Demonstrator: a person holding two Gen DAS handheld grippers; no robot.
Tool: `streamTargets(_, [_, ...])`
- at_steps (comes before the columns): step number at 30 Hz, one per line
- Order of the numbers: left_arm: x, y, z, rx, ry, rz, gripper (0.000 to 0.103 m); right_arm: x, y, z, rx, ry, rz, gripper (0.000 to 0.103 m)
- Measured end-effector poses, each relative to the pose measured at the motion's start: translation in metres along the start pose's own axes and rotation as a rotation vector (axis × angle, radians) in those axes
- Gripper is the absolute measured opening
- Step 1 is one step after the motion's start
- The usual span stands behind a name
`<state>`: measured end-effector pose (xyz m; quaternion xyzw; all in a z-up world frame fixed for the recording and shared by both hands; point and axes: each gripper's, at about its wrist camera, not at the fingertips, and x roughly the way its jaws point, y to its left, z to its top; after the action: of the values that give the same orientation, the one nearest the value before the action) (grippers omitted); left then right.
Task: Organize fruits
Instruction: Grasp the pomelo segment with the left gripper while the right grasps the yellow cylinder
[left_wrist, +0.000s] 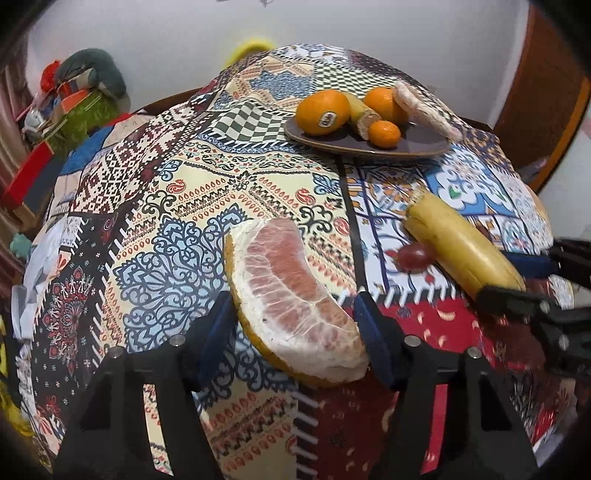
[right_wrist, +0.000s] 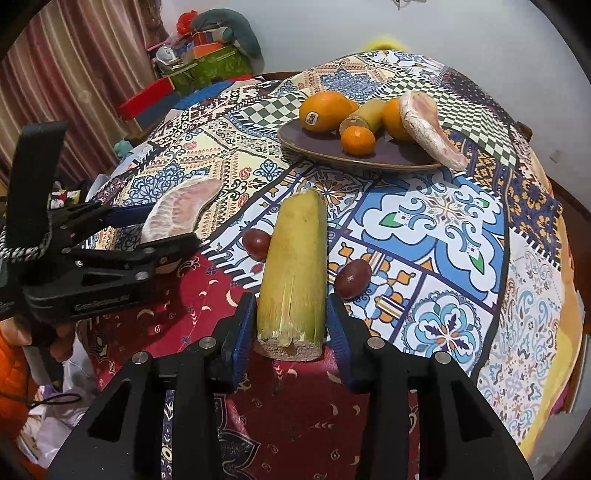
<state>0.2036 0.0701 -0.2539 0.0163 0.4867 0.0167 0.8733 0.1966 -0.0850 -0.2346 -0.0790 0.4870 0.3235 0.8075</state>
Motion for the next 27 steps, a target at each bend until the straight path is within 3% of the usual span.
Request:
streamTargets(9, [-0.029, -0.005, -0.028, 0.115, -0.022, -0.101, 0.054, -0.02, 0.002, -0.02, -0.006, 0.005, -0.014, 0.035])
streamTargets(16, [-0.024, -0.003, -0.022, 0.047, 0.033, -0.088, 0.056, -0.021, 0.001, -0.014, 0.002, 0.0, -0.008, 0.036])
streamTargets(27, [-0.003, -0.002, -0.015, -0.023, 0.052, -0.066, 0.057, -0.002, 0.001, 0.001, -0.008, 0.002, -0.011, 0.038])
